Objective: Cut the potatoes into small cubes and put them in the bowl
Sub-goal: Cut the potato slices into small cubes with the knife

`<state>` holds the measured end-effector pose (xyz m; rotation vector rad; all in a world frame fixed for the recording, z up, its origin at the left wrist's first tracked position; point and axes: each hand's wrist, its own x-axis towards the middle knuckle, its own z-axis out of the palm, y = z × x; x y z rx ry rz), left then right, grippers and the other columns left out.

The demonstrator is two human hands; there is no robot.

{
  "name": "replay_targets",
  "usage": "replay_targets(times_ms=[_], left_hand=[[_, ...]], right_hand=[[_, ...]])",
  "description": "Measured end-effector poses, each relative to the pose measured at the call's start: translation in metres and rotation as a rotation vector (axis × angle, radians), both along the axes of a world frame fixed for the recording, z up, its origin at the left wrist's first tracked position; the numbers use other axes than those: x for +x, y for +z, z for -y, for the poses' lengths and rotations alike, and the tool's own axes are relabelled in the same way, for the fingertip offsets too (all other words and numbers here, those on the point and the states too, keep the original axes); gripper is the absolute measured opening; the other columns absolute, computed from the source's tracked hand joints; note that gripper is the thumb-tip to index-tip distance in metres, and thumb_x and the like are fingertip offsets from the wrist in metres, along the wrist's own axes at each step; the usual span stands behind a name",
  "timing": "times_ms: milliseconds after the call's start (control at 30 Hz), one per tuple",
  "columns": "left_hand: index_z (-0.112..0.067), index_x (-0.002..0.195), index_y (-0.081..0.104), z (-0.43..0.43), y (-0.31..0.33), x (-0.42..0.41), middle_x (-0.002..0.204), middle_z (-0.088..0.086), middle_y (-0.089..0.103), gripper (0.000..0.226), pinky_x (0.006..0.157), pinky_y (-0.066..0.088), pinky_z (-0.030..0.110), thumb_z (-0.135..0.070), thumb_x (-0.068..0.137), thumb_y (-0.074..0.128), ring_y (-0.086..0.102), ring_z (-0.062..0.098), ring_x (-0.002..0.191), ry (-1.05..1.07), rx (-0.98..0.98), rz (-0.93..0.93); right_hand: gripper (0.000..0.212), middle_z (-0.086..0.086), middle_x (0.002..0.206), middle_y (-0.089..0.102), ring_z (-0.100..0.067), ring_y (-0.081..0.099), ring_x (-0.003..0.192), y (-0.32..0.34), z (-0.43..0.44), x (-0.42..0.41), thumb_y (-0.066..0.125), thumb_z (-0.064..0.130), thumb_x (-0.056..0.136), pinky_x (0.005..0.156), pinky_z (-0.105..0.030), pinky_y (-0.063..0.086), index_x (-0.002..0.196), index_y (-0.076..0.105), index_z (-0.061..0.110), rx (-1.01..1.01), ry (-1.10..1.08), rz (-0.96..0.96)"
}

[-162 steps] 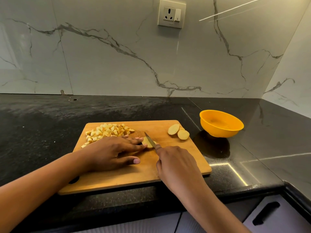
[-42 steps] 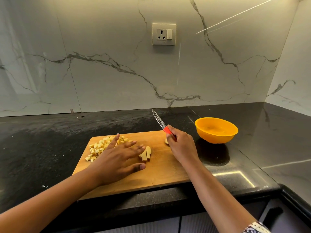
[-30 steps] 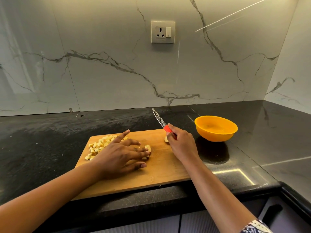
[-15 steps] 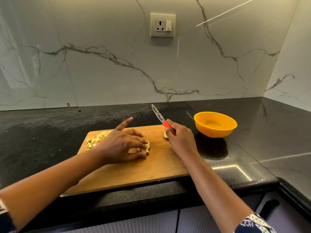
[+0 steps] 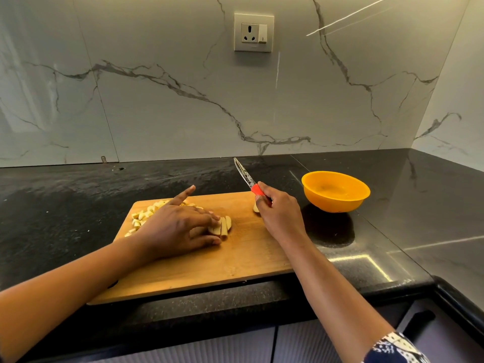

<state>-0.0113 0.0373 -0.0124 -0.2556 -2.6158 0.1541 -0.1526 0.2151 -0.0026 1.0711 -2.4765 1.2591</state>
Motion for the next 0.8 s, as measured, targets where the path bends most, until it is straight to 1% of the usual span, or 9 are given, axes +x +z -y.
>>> replay_targets(times_ms=[100, 167, 267, 333, 500, 600, 667, 733, 800], left_hand=[[-0.041, 0.132, 0.038, -0.009, 0.003, -0.006, 0.138, -0.018, 0.046, 0.077, 0.115, -0.006, 0.035, -0.086, 0.073, 0.019, 0.032, -0.006, 0.128, 0.104, 0.148, 0.158], [-0.041, 0.131, 0.04, -0.014, 0.004, -0.009, 0.137, -0.019, 0.046, 0.073, 0.115, -0.011, 0.035, -0.084, 0.078, 0.013, 0.031, -0.005, 0.13, 0.057, 0.112, 0.164], [-0.037, 0.121, 0.059, -0.011, 0.001, -0.004, 0.127, -0.019, 0.056, 0.054, 0.116, -0.003, 0.046, -0.065, 0.095, 0.021, 0.041, 0.004, 0.128, -0.017, -0.067, 0.076], [-0.037, 0.117, 0.062, -0.007, 0.001, -0.001, 0.125, -0.019, 0.057, 0.049, 0.113, 0.0, 0.048, -0.061, 0.097, 0.024, 0.041, 0.007, 0.129, -0.019, -0.124, 0.037], [-0.041, 0.121, 0.051, -0.006, -0.003, 0.002, 0.125, -0.027, 0.05, 0.052, 0.114, -0.008, 0.043, -0.07, 0.091, 0.022, 0.037, 0.001, 0.13, 0.012, 0.046, 0.081], [-0.041, 0.127, 0.045, -0.005, 0.002, -0.005, 0.127, -0.023, 0.051, 0.062, 0.117, -0.008, 0.042, -0.08, 0.081, 0.028, 0.041, -0.003, 0.126, 0.045, 0.168, 0.047], [-0.043, 0.135, 0.03, -0.012, 0.013, -0.013, 0.136, -0.024, 0.038, 0.081, 0.112, -0.012, 0.037, -0.089, 0.069, 0.027, 0.027, -0.004, 0.131, 0.119, 0.222, 0.2], [-0.044, 0.139, 0.024, -0.016, 0.021, -0.025, 0.138, -0.026, 0.029, 0.088, 0.112, -0.008, 0.036, -0.086, 0.063, 0.03, 0.01, -0.004, 0.129, 0.19, 0.26, 0.441], [-0.043, 0.134, 0.039, -0.013, 0.022, -0.032, 0.134, -0.029, 0.037, 0.084, 0.118, 0.009, 0.04, -0.087, 0.063, 0.03, 0.022, -0.007, 0.13, 0.1, 0.317, 0.521]], right_hand=[[0.045, -0.001, 0.134, 0.056, -0.013, 0.052, 0.119, 0.0, 0.0, 0.0, 0.049, 0.025, 0.098, 0.091, -0.021, 0.04, 0.142, 0.041, 0.018, -0.001, -0.005, -0.008], [0.045, -0.002, 0.132, 0.058, -0.013, 0.054, 0.115, -0.001, 0.0, 0.0, 0.049, 0.025, 0.098, 0.087, -0.02, 0.04, 0.142, 0.041, 0.019, -0.001, -0.009, -0.015], [0.045, -0.002, 0.129, 0.06, -0.012, 0.056, 0.11, -0.002, -0.001, -0.001, 0.049, 0.025, 0.098, 0.086, -0.021, 0.042, 0.142, 0.041, 0.018, -0.003, -0.004, -0.017], [0.045, -0.002, 0.129, 0.06, -0.012, 0.056, 0.111, -0.002, -0.002, -0.002, 0.049, 0.025, 0.098, 0.087, -0.021, 0.041, 0.142, 0.041, 0.018, -0.001, 0.002, -0.013], [0.045, -0.002, 0.131, 0.058, -0.013, 0.055, 0.114, -0.001, -0.001, -0.002, 0.049, 0.025, 0.098, 0.089, -0.022, 0.041, 0.142, 0.041, 0.018, 0.003, 0.01, -0.008], [0.045, -0.002, 0.133, 0.057, -0.013, 0.053, 0.117, -0.001, -0.002, -0.001, 0.049, 0.025, 0.098, 0.091, -0.022, 0.04, 0.142, 0.041, 0.018, 0.004, 0.007, -0.007], [0.045, -0.002, 0.133, 0.056, -0.014, 0.053, 0.118, 0.0, -0.002, -0.001, 0.049, 0.025, 0.098, 0.093, -0.023, 0.041, 0.142, 0.041, 0.018, 0.006, 0.002, -0.007], [0.045, -0.002, 0.132, 0.057, -0.013, 0.053, 0.117, 0.0, -0.002, -0.001, 0.049, 0.025, 0.098, 0.091, -0.022, 0.041, 0.142, 0.04, 0.018, 0.004, -0.003, -0.006], [0.045, -0.002, 0.131, 0.058, -0.013, 0.054, 0.115, 0.0, -0.003, -0.001, 0.048, 0.025, 0.098, 0.088, -0.02, 0.04, 0.142, 0.041, 0.018, -0.002, -0.007, -0.007]])
